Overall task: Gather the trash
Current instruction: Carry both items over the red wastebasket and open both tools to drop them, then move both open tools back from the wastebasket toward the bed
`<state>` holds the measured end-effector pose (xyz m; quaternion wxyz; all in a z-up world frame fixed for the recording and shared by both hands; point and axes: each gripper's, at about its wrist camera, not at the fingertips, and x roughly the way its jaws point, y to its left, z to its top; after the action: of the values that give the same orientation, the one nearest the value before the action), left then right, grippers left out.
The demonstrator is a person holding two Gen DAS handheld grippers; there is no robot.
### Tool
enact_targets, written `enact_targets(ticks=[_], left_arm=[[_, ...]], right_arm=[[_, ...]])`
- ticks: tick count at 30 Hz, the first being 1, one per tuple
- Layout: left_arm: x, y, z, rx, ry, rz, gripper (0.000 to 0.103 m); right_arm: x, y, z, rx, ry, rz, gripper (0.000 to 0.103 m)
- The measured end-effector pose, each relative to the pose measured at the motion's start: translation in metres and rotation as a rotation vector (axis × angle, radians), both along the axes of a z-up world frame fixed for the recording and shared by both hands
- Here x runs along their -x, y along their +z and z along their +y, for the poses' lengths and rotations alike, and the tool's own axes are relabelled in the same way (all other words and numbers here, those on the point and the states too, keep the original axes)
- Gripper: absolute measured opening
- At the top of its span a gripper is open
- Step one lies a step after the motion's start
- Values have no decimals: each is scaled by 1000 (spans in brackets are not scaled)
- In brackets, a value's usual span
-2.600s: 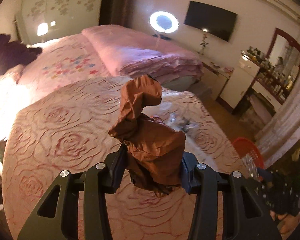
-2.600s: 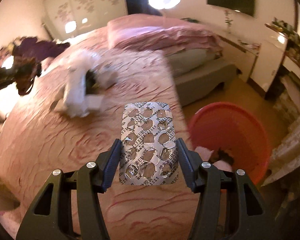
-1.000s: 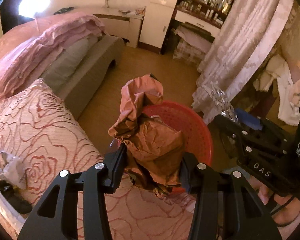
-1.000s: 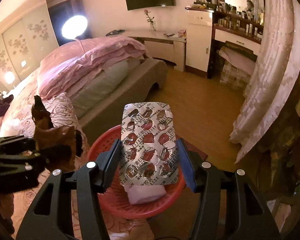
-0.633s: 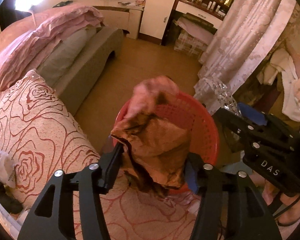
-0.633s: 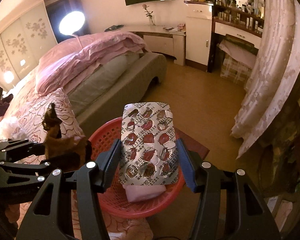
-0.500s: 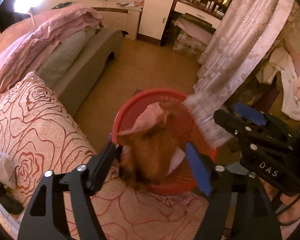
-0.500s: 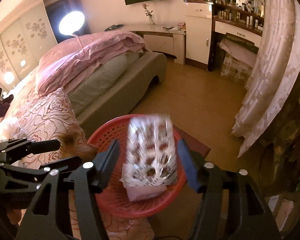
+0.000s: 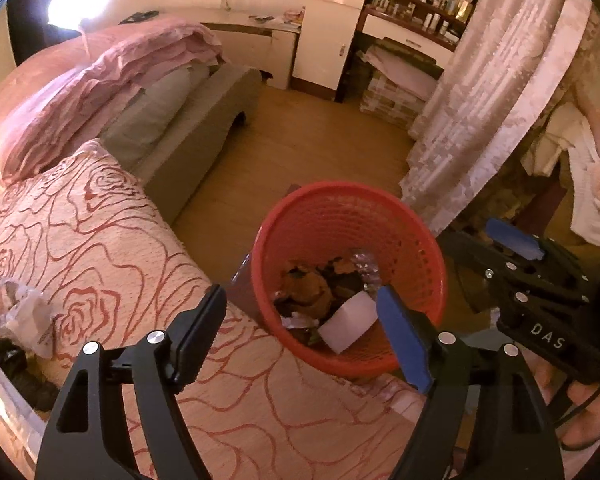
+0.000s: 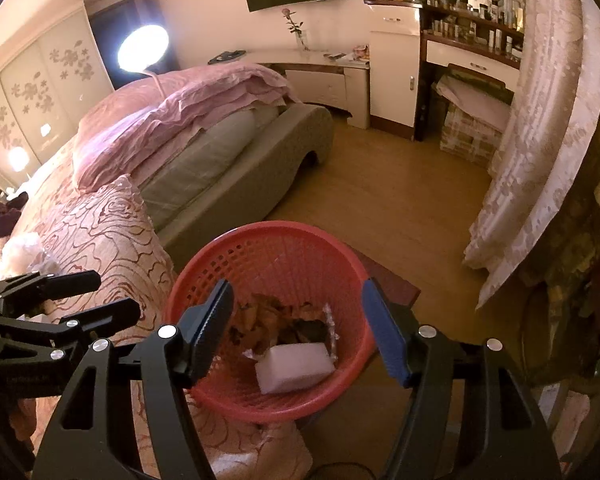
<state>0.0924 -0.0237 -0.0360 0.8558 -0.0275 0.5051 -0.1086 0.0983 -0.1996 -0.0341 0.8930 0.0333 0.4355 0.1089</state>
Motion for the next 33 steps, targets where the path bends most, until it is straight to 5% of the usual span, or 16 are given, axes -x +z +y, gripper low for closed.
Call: enact_targets(ticks=[6, 23, 33], left_arm=[[8, 3, 12, 15, 38, -7, 75], [50, 22, 58, 32, 154, -58, 75], [84, 48, 136, 3, 375, -120, 75]], right_arm=[[12, 0, 0, -25, -4, -2, 73], [34, -3, 40, -31, 101, 10, 73], [40, -6, 63, -33, 163, 22, 73]])
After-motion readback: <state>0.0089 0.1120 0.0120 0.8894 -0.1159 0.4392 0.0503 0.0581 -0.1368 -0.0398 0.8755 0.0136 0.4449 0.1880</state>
